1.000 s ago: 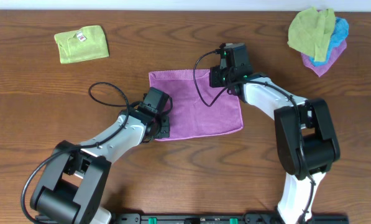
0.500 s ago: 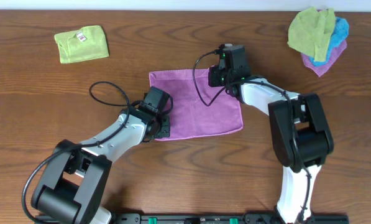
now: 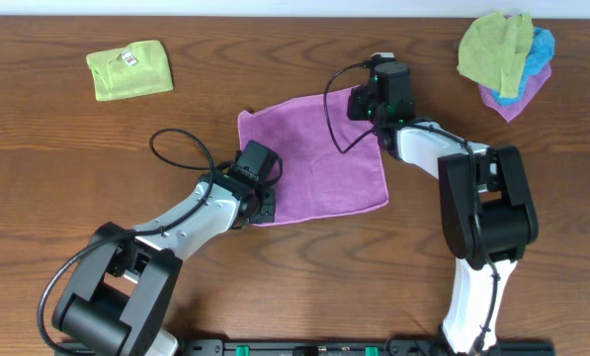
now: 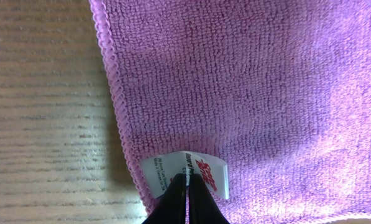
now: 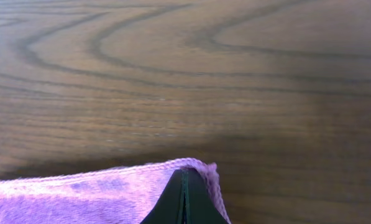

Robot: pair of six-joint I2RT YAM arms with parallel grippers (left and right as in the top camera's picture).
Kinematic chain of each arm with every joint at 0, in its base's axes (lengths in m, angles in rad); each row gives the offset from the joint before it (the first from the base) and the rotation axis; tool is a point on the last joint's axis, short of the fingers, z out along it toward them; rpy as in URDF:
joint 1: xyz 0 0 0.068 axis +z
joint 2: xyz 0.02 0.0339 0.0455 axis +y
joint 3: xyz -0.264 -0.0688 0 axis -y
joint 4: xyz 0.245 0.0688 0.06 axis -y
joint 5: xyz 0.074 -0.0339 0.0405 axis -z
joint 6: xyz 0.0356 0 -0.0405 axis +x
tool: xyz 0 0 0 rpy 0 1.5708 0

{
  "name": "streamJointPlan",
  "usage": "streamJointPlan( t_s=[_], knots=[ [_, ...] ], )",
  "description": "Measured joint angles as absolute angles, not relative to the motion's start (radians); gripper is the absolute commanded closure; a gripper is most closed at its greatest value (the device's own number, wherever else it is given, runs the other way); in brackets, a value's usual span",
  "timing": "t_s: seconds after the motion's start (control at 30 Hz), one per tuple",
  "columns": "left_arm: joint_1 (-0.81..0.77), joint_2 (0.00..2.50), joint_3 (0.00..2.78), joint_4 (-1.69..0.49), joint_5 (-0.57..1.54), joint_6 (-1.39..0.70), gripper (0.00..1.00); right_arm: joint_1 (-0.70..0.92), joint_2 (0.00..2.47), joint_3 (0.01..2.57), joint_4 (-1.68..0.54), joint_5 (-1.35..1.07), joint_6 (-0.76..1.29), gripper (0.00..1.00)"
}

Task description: Fold the cloth

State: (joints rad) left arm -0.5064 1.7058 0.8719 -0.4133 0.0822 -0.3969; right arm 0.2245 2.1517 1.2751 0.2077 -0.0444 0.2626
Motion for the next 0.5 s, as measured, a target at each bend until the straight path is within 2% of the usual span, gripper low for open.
streamJointPlan(
  t_s=[0.5],
  knots=[
    [-0.509, 1.713, 0.888, -0.427, 0.074, -0.397, 0.94, 0.213, 2.15, 1.405, 0.117, -0.136, 0.282, 0.98]
  ],
)
